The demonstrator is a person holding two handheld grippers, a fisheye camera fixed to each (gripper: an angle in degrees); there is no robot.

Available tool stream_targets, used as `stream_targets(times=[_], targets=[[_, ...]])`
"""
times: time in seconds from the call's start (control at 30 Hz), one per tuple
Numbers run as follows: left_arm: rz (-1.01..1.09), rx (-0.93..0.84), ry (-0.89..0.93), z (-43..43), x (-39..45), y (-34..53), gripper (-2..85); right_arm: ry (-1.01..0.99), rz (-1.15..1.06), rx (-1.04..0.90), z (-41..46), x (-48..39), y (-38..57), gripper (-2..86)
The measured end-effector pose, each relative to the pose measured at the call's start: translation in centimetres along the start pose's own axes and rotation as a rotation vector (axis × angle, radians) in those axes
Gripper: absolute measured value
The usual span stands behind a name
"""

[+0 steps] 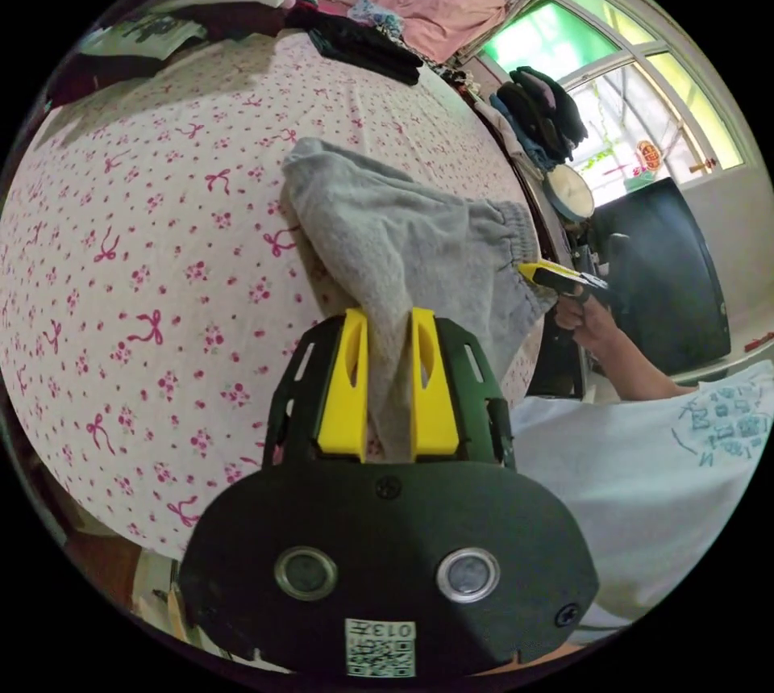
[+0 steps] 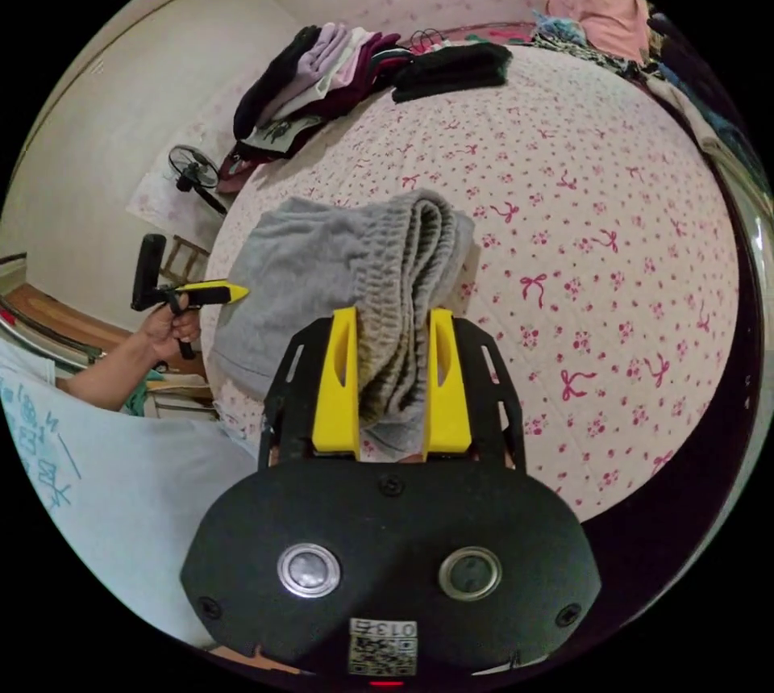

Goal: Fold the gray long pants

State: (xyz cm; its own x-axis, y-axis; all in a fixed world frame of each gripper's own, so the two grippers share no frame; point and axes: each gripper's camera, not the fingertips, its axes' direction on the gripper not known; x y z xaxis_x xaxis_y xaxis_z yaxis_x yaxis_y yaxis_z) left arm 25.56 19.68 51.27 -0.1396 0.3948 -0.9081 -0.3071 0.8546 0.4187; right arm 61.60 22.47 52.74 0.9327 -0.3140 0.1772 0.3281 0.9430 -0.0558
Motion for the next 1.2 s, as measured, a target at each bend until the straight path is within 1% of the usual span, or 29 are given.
stream_targets(times=[0.03,0.13,0.2,0.27,0.37,0.43,0.5,0.57,0.67,0.8,0.87,0.93,0.97,1.03,1.07,1.13,1.2], targets=[[-0.013,0.008,0.008,0.6,-0.7,0.0,9.3,0.011,0.016,-0.005,0.0,0.4,-0.2,13.2],[-0.068,-0.016,0.077,3.3,-3.4,-0.3,10.3,-0.116,0.16,-0.024,0.7,3.6,-0.4,13.6],[-0.069,-0.018,0.073,4.5,-3.9,-0.6,9.3,-0.132,0.174,-0.024,0.6,4.3,-0.8,12.7],[-0.023,-0.04,0.025,5.6,-3.6,-1.0,8.1,-0.083,0.095,-0.056,0.0,3.5,-1.5,11.0],[0.003,-0.02,-0.01,6.6,-3.1,-1.1,7.2,0.008,-0.02,-0.055,-1.5,1.5,-2.0,9.9],[0.034,0.078,0.057,6.4,-2.5,-0.8,7.0,0.037,-0.077,-0.031,-2.7,0.4,-2.1,9.7],[0.059,0.12,0.084,6.6,-1.6,-1.1,7.0,0.047,-0.131,0.001,-4.2,-0.5,-2.2,9.5],[0.108,0.144,0.063,7.2,-0.2,-2.0,6.9,0.091,-0.208,0.039,-6.6,-1.2,-2.5,9.5],[0.181,0.195,0.072,8.9,2.0,-4.6,6.9,0.129,-0.237,0.111,-10.5,0.5,-3.4,9.5],[0.249,0.258,0.141,14.4,4.9,-11.0,7.0,0.136,-0.201,0.201,-16.1,5.8,-4.9,9.5],[0.293,0.267,0.173,17.9,7.1,-14.9,7.0,0.179,-0.193,0.254,-20.1,10.0,-6.1,9.5],[0.392,0.275,0.18,23.0,11.2,-20.8,7.0,0.225,-0.202,0.283,-23.4,13.5,-7.2,9.5],[0.415,0.277,0.182,24.3,12.3,-22.4,7.0,0.255,-0.21,0.307,-25.8,16.1,-8.1,9.5],[0.48,0.296,0.217,29.4,16.4,-28.8,7.1,0.289,-0.228,0.342,-29.6,20.3,-9.6,9.5],[0.489,0.304,0.231,30.7,17.3,-30.4,7.1,0.31,-0.242,0.371,-32.3,23.0,-10.8,9.5],[0.511,0.334,0.299,35.2,20.8,-37.0,7.1,0.343,-0.258,0.414,-36.4,26.8,-12.5,9.5],[0.545,0.352,0.322,38.0,23.8,-41.8,7.1,0.378,-0.265,0.45,-40.5,30.1,-14.5,9.5]])
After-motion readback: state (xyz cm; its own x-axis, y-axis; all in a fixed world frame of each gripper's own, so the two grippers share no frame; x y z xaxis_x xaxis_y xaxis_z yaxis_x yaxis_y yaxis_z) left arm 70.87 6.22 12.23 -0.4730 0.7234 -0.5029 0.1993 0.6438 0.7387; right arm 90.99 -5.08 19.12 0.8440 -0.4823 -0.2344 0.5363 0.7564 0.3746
